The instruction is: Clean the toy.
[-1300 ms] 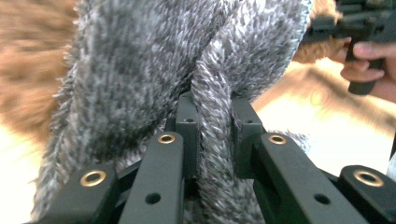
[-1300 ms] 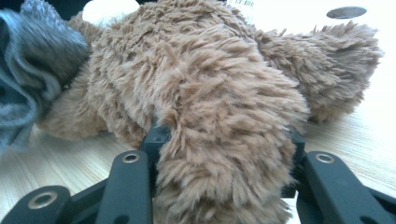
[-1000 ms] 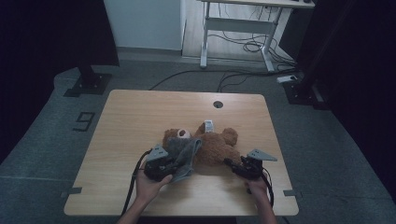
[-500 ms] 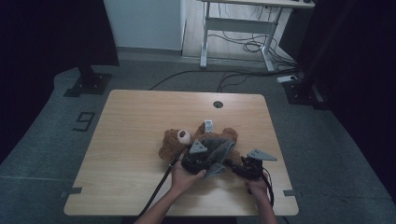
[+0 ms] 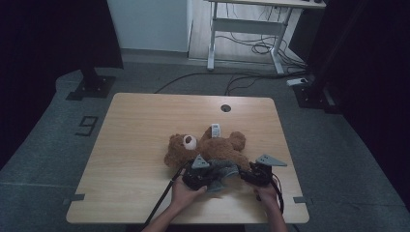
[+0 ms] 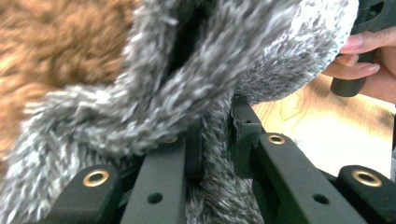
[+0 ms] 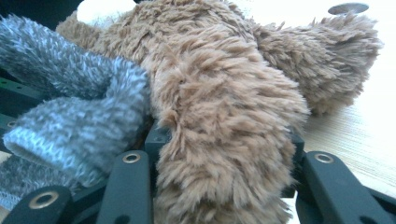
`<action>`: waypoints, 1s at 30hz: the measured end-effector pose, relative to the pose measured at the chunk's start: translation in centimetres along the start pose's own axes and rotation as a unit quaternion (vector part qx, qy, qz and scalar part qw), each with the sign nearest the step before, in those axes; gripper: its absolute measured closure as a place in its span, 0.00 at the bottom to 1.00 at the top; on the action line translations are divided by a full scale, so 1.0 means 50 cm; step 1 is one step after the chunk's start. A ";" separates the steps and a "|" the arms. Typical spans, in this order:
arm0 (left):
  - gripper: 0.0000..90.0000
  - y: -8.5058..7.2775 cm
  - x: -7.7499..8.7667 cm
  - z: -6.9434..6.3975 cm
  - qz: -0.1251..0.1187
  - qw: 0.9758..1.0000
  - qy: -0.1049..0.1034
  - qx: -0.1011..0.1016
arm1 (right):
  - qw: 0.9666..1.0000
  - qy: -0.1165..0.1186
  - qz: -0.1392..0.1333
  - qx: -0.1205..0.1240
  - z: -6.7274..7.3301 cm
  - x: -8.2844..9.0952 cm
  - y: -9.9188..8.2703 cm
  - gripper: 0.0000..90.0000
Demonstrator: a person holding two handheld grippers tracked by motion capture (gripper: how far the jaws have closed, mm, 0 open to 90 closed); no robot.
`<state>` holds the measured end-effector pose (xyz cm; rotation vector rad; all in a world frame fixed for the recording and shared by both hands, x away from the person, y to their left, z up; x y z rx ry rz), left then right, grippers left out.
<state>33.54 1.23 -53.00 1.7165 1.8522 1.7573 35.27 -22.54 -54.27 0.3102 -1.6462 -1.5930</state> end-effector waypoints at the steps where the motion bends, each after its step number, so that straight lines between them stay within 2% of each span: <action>1: 0.86 0.000 0.004 0.003 0.001 1.000 -0.001 0.003 | 1.000 0.000 0.000 0.000 0.000 0.000 0.000 0.60; 6: 0.86 -0.008 0.025 0.013 -0.005 1.000 0.007 0.006 | 1.000 0.001 -0.001 0.002 0.000 0.000 -0.001 0.60; 7: 0.86 -0.018 0.039 0.024 -0.014 1.000 0.002 0.020 | 1.000 0.002 -0.001 0.002 -0.001 0.000 -0.002 0.60; 8: 0.86 -0.018 0.039 0.024 -0.014 1.000 0.002 0.020 | 1.000 0.004 -0.001 0.002 -0.001 0.000 -0.003 0.60; 10: 0.86 -0.032 0.056 0.039 -0.024 0.999 -0.003 0.035 | 1.000 0.006 0.000 0.002 -0.002 -0.001 -0.004 0.60; 14: 0.86 -0.050 0.090 0.057 -0.034 0.998 -0.002 0.043 | 1.000 0.010 -0.001 0.001 -0.003 -0.001 -0.005 0.59; 17: 0.86 -0.051 0.122 0.069 -0.056 0.997 0.002 0.046 | 1.000 0.015 -0.003 -0.005 -0.005 -0.001 -0.007 0.59; 19: 0.86 -0.042 0.148 0.074 -0.078 0.996 -0.002 0.052 | 1.000 0.015 -0.003 -0.007 -0.006 -0.002 -0.008 0.59; 23: 0.86 0.000 0.179 0.059 -0.101 0.994 0.005 0.027 | 1.000 0.014 -0.005 -0.013 -0.007 -0.003 -0.008 0.59; 27: 0.86 0.043 0.178 0.037 -0.108 0.994 0.013 0.004 | 1.000 0.012 -0.005 -0.014 -0.007 -0.003 -0.008 0.59; 30: 0.86 0.063 0.157 0.046 -0.095 0.995 0.025 0.009 | 1.000 0.012 -0.006 -0.014 -0.008 -0.003 -0.009 0.59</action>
Point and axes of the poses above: each handheld gripper's, and its own axes: x roughly backward along the jaws, y roughly out of its top, z roughly to its left, the point moved 2 cm from there along -x, roughly forward along the jaws, and after that the axes turned 9 degrees about x, right-handed, at the moved point
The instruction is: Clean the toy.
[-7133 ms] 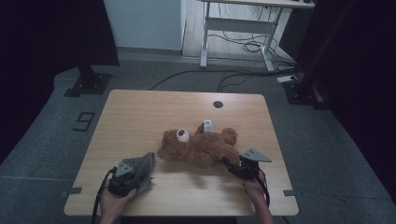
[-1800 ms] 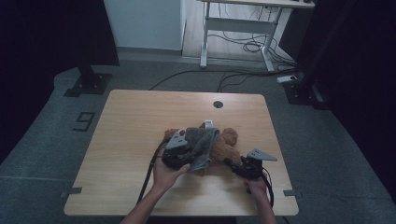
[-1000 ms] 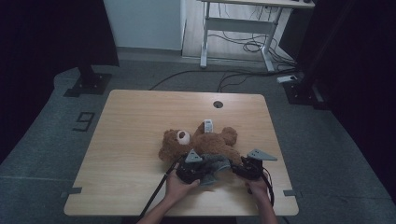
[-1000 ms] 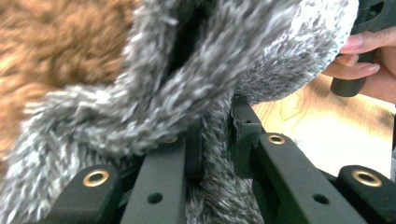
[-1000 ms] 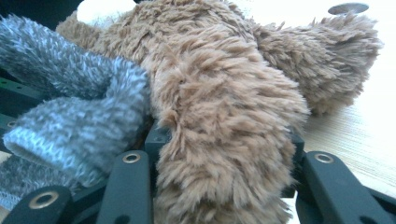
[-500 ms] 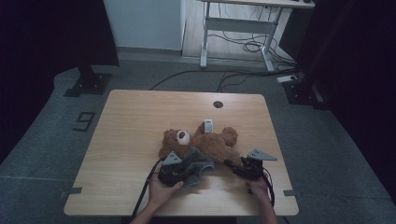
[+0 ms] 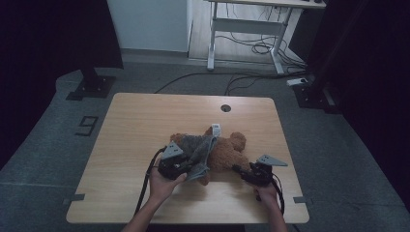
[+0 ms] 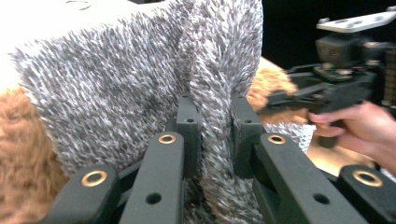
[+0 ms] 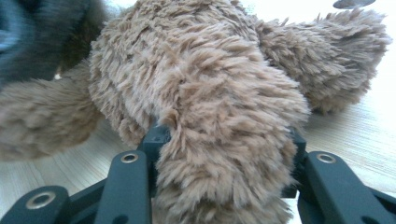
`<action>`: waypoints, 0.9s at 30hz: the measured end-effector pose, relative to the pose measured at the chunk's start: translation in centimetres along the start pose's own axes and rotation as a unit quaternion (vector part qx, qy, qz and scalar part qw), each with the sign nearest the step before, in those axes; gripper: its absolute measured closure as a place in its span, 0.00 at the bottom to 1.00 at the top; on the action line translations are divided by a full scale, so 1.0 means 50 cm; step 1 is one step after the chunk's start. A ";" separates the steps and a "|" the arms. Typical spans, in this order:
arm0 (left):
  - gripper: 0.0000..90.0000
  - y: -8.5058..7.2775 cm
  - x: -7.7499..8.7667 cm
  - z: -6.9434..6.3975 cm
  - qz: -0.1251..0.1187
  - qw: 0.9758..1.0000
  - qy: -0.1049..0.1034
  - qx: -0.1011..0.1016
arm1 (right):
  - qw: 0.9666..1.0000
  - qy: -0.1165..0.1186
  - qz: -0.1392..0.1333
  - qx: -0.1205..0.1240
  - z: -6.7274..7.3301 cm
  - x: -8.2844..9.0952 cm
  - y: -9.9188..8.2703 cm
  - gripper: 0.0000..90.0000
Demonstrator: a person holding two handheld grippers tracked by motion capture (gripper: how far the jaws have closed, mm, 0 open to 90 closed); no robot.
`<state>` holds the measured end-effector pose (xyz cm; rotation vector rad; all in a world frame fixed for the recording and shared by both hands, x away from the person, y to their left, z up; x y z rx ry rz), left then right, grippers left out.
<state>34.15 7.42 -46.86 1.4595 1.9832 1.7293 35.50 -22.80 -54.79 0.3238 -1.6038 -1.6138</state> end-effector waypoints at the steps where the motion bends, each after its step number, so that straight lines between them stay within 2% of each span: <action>1: 0.86 -0.003 -0.009 0.007 0.008 1.000 0.005 0.003 | 1.000 0.000 0.000 0.000 0.000 0.000 0.000 0.59; 4: 0.86 -0.029 -0.023 0.033 0.023 0.999 0.019 0.014 | 1.000 0.000 0.002 0.003 0.000 0.001 0.000 0.59; 6: 0.86 -0.046 -0.019 0.048 0.017 0.999 0.009 0.027 | 1.000 0.002 0.003 0.006 0.000 0.002 0.000 0.59; 10: 0.86 -0.067 0.008 0.066 0.007 1.000 0.010 0.028 | 1.000 0.005 0.003 0.010 0.000 0.001 0.000 0.59; 14: 0.86 -0.073 0.044 0.091 -0.006 0.999 0.027 0.037 | 1.000 0.002 0.003 0.010 0.000 0.001 0.000 0.59; 17: 0.86 -0.077 0.069 0.123 -0.013 0.997 0.042 0.056 | 1.000 0.002 0.004 0.011 0.000 0.001 0.000 0.59; 21: 0.86 -0.093 0.085 0.165 -0.001 0.995 0.073 0.070 | 1.000 0.001 0.005 0.014 0.001 0.001 0.000 0.59; 27: 0.86 -0.107 0.100 0.200 0.007 0.991 0.094 0.095 | 1.000 0.001 0.006 0.015 0.001 0.001 -0.001 0.59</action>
Point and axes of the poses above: each handheld gripper's, and its own axes: x roughly backward along the jaws, y roughly out of its top, z roughly to its left, the point moved 2 cm from there along -x, roughly forward along the jaws, and after that the axes turned 9 degrees about x, right-handed, at the moved point
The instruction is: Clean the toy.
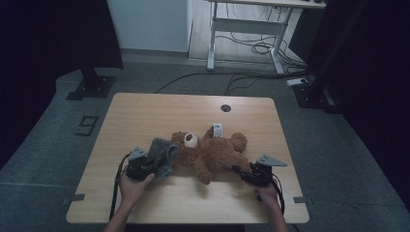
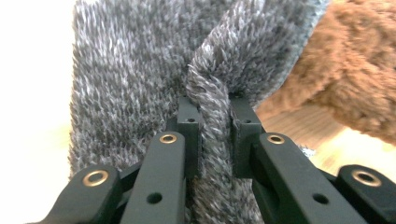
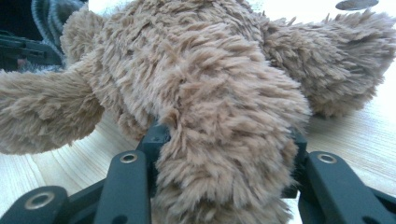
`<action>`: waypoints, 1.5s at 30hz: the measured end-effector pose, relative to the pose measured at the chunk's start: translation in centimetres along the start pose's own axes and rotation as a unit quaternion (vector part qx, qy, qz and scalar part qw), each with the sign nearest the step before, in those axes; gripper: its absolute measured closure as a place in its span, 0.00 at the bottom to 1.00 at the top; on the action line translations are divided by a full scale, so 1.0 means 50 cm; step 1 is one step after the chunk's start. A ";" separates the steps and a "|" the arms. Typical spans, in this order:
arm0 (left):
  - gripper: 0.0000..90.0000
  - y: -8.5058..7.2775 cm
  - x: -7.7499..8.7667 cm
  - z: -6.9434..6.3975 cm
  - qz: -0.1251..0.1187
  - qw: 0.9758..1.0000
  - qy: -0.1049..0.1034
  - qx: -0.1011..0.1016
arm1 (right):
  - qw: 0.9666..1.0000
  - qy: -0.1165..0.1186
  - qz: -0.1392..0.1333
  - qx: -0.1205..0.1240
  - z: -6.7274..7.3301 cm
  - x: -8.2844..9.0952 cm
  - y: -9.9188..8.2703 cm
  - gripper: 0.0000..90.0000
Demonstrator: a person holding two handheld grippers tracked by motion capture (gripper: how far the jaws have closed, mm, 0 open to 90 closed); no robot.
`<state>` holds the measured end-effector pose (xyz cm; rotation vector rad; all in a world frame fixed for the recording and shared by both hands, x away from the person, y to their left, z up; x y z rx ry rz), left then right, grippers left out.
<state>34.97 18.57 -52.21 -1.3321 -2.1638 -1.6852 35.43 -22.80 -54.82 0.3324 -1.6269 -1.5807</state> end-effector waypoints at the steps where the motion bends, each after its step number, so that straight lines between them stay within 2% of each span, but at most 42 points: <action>1: 0.86 0.002 0.003 0.001 -0.003 1.000 0.001 0.001 | 1.000 0.000 -0.001 -0.001 0.000 0.000 0.000 0.59; 3: 0.86 0.012 0.012 -0.003 -0.012 1.000 -0.002 0.001 | 1.000 0.000 0.000 -0.001 -0.001 0.000 -0.001 0.59; 5: 0.86 0.032 0.021 -0.019 -0.023 1.000 -0.015 -0.006 | 1.000 -0.001 0.000 -0.001 -0.001 0.000 -0.002 0.59; 9: 0.86 0.083 0.021 -0.066 -0.033 0.998 -0.033 -0.035 | 1.000 -0.004 0.002 0.003 -0.001 -0.003 -0.003 0.59; 13: 0.86 0.146 -0.006 -0.118 -0.035 0.997 -0.041 -0.060 | 1.000 -0.003 0.005 0.005 -0.001 -0.002 -0.003 0.59; 15: 0.86 0.161 -0.023 -0.136 -0.026 0.997 -0.056 -0.055 | 1.000 -0.002 0.005 0.003 -0.002 -0.003 -0.004 0.59; 16: 0.86 0.172 -0.041 -0.157 -0.016 0.996 -0.060 -0.063 | 1.000 -0.004 0.004 0.002 -0.001 -0.004 -0.004 0.59; 17: 0.86 0.175 -0.047 -0.164 -0.013 0.996 -0.056 -0.070 | 1.000 -0.004 0.004 0.002 -0.001 -0.004 -0.004 0.59; 18: 0.86 0.181 -0.063 -0.180 -0.003 0.995 -0.045 -0.086 | 1.000 -0.004 0.005 0.003 -0.001 -0.004 -0.004 0.59; 20: 0.86 0.188 -0.087 -0.192 0.010 0.995 -0.029 -0.095 | 1.000 -0.005 0.006 0.004 -0.001 -0.003 -0.003 0.59; 23: 0.86 0.195 -0.111 -0.186 0.022 0.995 -0.010 -0.094 | 1.000 -0.005 0.006 0.008 -0.001 -0.002 -0.003 0.59; 25: 0.86 0.196 -0.119 -0.174 0.031 0.996 -0.018 -0.078 | 1.000 -0.005 0.006 0.009 -0.001 -0.002 -0.003 0.59; 31: 0.86 0.188 -0.107 -0.146 0.031 0.997 -0.030 -0.061 | 1.000 -0.009 0.016 0.013 -0.002 -0.004 -0.003 0.58; 35: 0.86 0.185 -0.090 -0.113 0.027 0.998 0.000 -0.050 | 1.000 -0.012 0.020 0.011 -0.003 -0.005 -0.003 0.58; 36: 0.86 0.179 -0.089 -0.099 0.031 0.998 0.013 -0.045 | 1.000 -0.012 0.021 0.010 -0.004 -0.005 -0.003 0.58; 37: 0.86 0.172 -0.088 -0.086 0.037 0.999 0.012 -0.039 | 1.000 -0.011 0.024 0.011 -0.005 -0.005 -0.004 0.58; 39: 0.86 0.157 -0.084 -0.064 0.039 0.999 -0.006 -0.016 | 1.000 -0.008 0.024 0.010 -0.006 -0.005 -0.005 0.58; 42: 0.86 0.135 -0.077 -0.046 0.040 0.999 -0.003 -0.015 | 1.000 -0.005 0.028 0.010 -0.004 -0.008 -0.008 0.58; 45: 0.87 0.109 -0.068 -0.018 0.047 0.999 0.015 -0.006 | 0.999 -0.005 0.030 0.013 -0.003 -0.009 -0.009 0.58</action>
Point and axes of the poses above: each handheld gripper's, and its own axes: x roughly backward along the jaws, y roughly out of its top, z roughly to its left, the point moved 2 cm from there along -x, roughly forward along the jaws, and after that the axes turned 9 degrees about x, right-handed, at the moved point
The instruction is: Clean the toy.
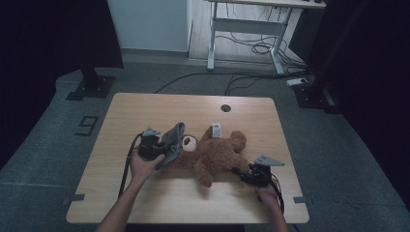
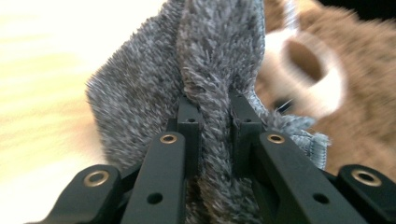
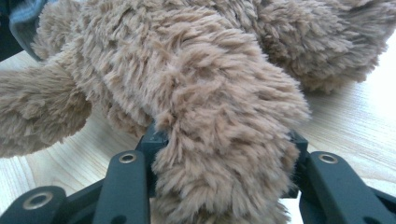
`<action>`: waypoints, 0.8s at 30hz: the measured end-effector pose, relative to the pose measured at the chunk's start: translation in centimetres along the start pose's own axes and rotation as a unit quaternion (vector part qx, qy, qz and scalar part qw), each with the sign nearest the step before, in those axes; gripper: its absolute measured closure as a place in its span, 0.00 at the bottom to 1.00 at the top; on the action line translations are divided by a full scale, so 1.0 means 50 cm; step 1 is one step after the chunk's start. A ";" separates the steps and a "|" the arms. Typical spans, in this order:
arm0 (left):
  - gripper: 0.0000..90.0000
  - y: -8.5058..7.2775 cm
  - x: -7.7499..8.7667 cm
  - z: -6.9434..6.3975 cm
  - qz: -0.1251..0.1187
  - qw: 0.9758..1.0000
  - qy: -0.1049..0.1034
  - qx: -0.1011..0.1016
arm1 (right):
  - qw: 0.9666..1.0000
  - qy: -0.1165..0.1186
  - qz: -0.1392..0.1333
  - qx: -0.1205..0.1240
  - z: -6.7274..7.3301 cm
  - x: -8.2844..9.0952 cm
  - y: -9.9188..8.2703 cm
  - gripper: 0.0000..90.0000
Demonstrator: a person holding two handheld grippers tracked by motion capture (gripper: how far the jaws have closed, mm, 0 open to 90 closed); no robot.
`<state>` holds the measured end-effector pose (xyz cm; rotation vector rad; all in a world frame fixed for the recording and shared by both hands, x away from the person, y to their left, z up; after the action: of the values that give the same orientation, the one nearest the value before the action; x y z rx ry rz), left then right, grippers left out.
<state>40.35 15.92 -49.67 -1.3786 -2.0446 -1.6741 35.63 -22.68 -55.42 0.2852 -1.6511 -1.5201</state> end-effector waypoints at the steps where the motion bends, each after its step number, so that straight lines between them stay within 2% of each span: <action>1: 0.87 -0.010 -0.002 0.012 0.011 1.000 0.008 0.006 | 1.000 0.001 0.000 -0.001 0.000 0.000 0.000 0.58; 4: 0.87 -0.043 -0.015 0.041 0.035 0.999 0.021 0.015 | 1.000 0.002 0.000 -0.006 -0.002 -0.001 -0.001 0.58; 7: 0.87 -0.070 -0.026 0.052 0.052 0.998 0.025 0.007 | 1.000 0.002 0.000 -0.009 -0.001 -0.002 -0.002 0.58; 9: 0.87 -0.068 -0.019 0.052 0.047 0.999 0.024 0.008 | 1.000 0.002 0.000 -0.009 -0.003 -0.002 -0.002 0.58; 11: 0.87 -0.047 0.005 0.044 0.027 0.999 0.026 0.007 | 1.000 0.001 0.001 -0.010 -0.004 -0.001 -0.002 0.58; 15: 0.86 0.006 0.051 0.005 -0.015 1.000 0.012 -0.014 | 1.000 0.000 0.001 -0.009 -0.004 -0.001 -0.002 0.58; 18: 0.86 0.043 0.067 -0.036 -0.035 0.999 -0.011 -0.028 | 1.000 0.000 0.001 -0.009 -0.004 -0.001 -0.002 0.58; 20: 0.86 0.066 0.064 -0.069 -0.040 0.998 -0.019 -0.041 | 1.000 0.000 0.000 -0.009 -0.003 -0.001 -0.002 0.58; 22: 0.86 0.077 0.055 -0.092 -0.038 0.998 -0.024 -0.050 | 1.000 0.000 0.000 -0.009 -0.003 -0.001 -0.002 0.58; 24: 0.86 0.091 0.037 -0.124 -0.032 0.997 -0.024 -0.068 | 1.000 0.001 0.001 -0.010 -0.003 0.000 -0.002 0.58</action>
<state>40.08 11.45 -43.14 -1.4221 -2.0560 -1.8555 35.69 -22.80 -55.54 0.2739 -1.6344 -1.5336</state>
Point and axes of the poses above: each handheld gripper's, and its own axes: x roughly backward along the jaws, y roughly out of its top, z roughly to its left, the point moved 2 cm from there along -x, roughly forward along the jaws, and after that the axes turned 9 degrees about x, right-handed, at the moved point
